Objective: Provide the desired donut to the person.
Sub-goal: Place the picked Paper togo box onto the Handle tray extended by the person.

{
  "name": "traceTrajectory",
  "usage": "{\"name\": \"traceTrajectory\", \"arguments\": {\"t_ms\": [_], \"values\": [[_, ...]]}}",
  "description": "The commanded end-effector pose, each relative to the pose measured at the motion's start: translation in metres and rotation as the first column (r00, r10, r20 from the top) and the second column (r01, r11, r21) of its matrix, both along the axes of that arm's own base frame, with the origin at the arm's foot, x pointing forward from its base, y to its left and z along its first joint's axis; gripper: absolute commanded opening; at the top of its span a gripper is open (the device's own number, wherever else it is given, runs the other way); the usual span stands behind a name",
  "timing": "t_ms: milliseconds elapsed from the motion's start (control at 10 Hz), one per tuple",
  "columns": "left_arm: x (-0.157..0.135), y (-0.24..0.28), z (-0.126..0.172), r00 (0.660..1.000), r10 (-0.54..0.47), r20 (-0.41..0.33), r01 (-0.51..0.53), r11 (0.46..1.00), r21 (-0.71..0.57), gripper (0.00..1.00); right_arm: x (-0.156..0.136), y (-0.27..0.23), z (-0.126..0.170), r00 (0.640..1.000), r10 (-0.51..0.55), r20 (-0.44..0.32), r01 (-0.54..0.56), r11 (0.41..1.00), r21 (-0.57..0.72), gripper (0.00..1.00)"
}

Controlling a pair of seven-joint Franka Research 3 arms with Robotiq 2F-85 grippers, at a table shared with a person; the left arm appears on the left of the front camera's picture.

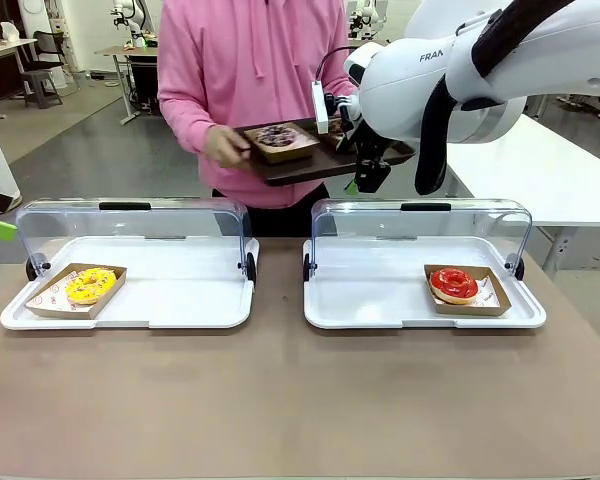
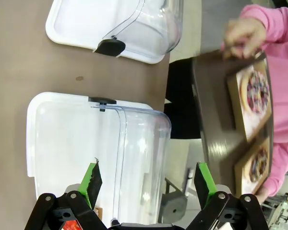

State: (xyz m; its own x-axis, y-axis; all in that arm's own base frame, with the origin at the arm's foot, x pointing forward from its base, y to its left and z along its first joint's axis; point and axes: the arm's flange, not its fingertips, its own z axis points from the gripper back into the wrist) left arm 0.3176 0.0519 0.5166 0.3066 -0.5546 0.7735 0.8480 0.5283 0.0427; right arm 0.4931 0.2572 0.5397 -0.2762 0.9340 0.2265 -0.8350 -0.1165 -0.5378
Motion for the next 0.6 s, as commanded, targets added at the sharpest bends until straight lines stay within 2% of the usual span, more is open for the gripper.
{"name": "traceTrajectory", "arguments": {"t_ms": [0, 500], "values": [[0.0004, 0.0012, -0.0002, 1.000, 0.005, 0.007, -0.005, 1.000, -0.003, 1.00, -0.0004, -0.0020, -0.0037, 1.000, 0.001, 0.012, -0.001, 1.000, 0.003, 1.00], [0.0004, 0.0012, -0.0002, 1.000, 0.005, 0.007, -0.005, 1.000, -0.003, 1.00, -0.0004, -0.0020, -0.0037, 1.000, 0.001, 0.012, -0.001, 1.000, 0.003, 1.00]]}}
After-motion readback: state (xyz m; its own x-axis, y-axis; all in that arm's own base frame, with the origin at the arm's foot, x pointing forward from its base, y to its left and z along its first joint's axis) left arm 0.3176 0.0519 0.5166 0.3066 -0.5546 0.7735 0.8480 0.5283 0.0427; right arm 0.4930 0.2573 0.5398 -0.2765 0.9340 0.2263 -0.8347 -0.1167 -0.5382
